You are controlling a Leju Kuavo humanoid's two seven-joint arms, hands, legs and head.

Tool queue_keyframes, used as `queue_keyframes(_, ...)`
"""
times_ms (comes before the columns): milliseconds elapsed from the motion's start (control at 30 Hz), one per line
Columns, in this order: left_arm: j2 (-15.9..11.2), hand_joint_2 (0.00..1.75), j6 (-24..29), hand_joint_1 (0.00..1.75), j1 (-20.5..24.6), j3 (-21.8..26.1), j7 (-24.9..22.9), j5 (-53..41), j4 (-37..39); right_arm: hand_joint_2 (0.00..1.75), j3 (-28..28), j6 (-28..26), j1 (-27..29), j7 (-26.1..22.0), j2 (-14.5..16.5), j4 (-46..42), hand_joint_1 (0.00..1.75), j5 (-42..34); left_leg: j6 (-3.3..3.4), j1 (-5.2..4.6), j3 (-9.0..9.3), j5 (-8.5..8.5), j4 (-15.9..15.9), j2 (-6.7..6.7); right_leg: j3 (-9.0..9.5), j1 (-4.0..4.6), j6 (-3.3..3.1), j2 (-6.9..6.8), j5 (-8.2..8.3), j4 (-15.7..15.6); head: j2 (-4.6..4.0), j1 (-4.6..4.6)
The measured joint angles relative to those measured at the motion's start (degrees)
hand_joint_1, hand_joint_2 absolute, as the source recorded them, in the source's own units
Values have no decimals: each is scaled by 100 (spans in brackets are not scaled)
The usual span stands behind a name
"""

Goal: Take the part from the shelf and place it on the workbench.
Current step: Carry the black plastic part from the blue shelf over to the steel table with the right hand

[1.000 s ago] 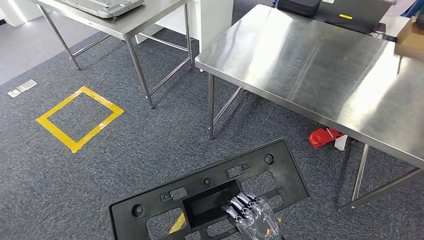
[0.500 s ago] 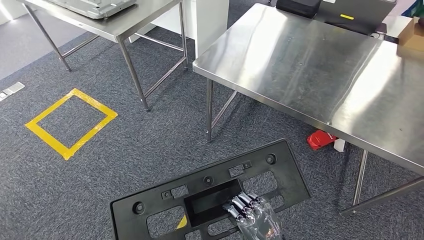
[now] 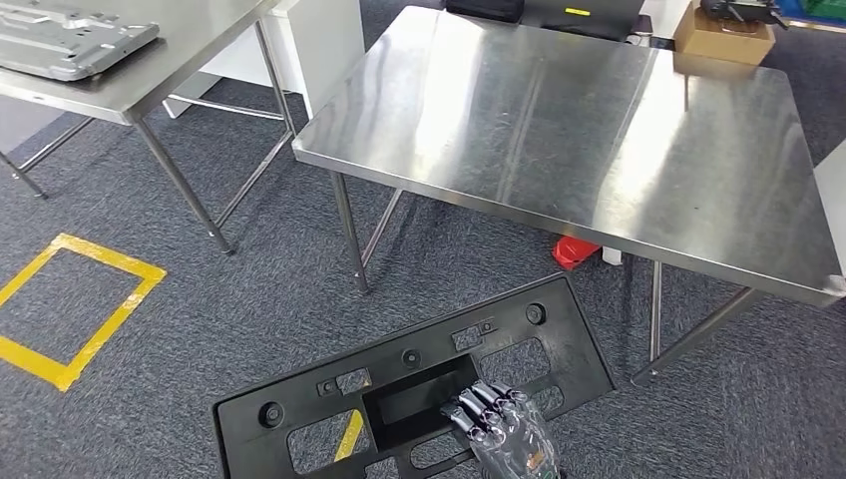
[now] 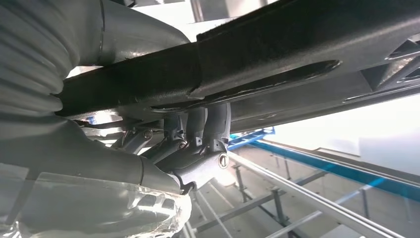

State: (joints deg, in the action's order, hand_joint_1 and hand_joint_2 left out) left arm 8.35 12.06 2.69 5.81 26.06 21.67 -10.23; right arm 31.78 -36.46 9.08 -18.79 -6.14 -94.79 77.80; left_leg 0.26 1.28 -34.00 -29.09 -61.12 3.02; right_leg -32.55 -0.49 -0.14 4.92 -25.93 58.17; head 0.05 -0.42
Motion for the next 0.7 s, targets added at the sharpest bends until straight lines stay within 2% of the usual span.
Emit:
queue_keyframes(33, -5, 175, 0, 0, 2, 0, -1, -3, 0, 175, -1, 0, -2, -1, 7, 5, 175, 9, 38, -12, 36, -4, 121, 72, -21, 12, 20, 51, -3, 4, 0, -2)
queue_keyframes(67, -9, 175, 2, 0, 3, 0, -3, -5, 0, 175, -2, 0, -3, -1, 14, 9, 175, 19, 77, -27, 35, -35, 137, 76, -53, 27, 45, 104, -7, 7, 0, -3)
queue_keyframes(100, -3, 175, 5, 0, 5, 0, -6, -8, 0, 175, -3, 0, -4, -2, 18, 12, 175, 19, 119, -27, 54, -16, 141, 35, -85, 46, 79, 163, -15, 6, -1, 1)
queue_keyframes(133, 6, 175, 8, 0, 10, 1, -9, -8, 0, 175, -4, 0, -2, -10, 19, 13, 175, 10, 160, -18, 88, 83, 171, -34, -102, 60, 106, 155, -34, 37, -1, 1)
queue_keyframes(200, 16, 175, 8, 0, 17, 2, -11, -10, 0, 175, -8, 0, -21, -39, 17, 12, 175, -19, 230, 7, 146, 166, 227, -175, -234, 77, 123, -65, -214, 327, -1, 43)
queue_keyframes(267, 12, 175, -15, 0, 18, 2, -9, -13, 0, 175, -10, 0, -46, -62, 17, 15, 175, -20, 266, -5, 158, 178, 240, -282, -570, 48, 118, -351, -563, 1023, -1, 80)
queue_keyframes(300, 12, 175, -35, 0, 18, 2, -6, -16, 1, 175, -12, 0, -52, -66, 17, 20, 175, -8, 267, -13, 152, 175, 239, -329, -745, 28, 136, -403, -704, 1380, -1, 84)
queue_keyframes(333, 11, 175, -58, 0, 18, 1, 2, -22, 1, 175, -16, 0, -52, -66, 17, 28, 175, 6, 265, -19, 147, 170, 238, -363, -850, 10, 170, -422, -770, 1599, -1, 82)
queue_keyframes(367, 10, 175, -83, 0, 18, 1, 10, -31, 1, 175, -22, 0, -52, -66, 17, 36, 175, 18, 261, -20, 144, 166, 237, -386, -844, -8, 219, -431, -741, 1600, -1, 84)
queue_keyframes(400, 12, 175, -101, 0, 19, 0, 18, -42, 0, 175, -32, 0, -53, -66, 16, 42, 175, 31, 253, -20, 148, 160, 236, -400, -717, -25, 275, -441, -629, 1361, -1, 85)
queue_keyframes(433, 13, 175, -114, 0, 20, 0, 23, -52, -1, 175, -41, 0, -56, -67, 16, 46, 175, 41, 242, -18, 156, 153, 236, -406, -498, -39, 321, -464, -469, 941, -1, 88)
queue_keyframes(467, 14, 175, -123, 0, 21, 0, 25, -59, -1, 175, -49, 0, -61, -67, 17, 48, 175, 48, 225, -25, 169, 143, 235, -408, -291, -39, 336, -495, -311, 526, -1, 90)
queue_keyframes(500, 14, 175, -126, 0, 22, 0, 26, -62, -1, 175, -54, 0, -67, -68, 18, 49, 175, 53, 201, -38, 180, 124, 229, -404, -121, -31, 322, -518, -185, 197, -1, 93)
queue_keyframes(533, 12, 175, -128, 0, 21, 0, 27, -64, 0, 175, -55, 0, -73, -68, 19, 50, 175, 57, 198, -54, 187, 103, 222, -399, -24, -32, 294, -536, -108, 14, -1, 93)
queue_keyframes(600, 7, 175, -128, 0, 18, 0, 29, -64, 1, 175, -56, 0, -78, -68, 20, 54, 175, 62, 213, -65, 193, 85, 214, -391, 20, -29, 244, -532, -56, -37, -1, 84)
queue_keyframes(700, -14, 175, -131, 0, 18, 0, 36, -64, 1, 175, -63, 0, -81, -72, 35, 56, 175, 66, 242, -62, 203, 92, 240, -393, 34, -66, 255, -521, -36, -74, -1, 69)
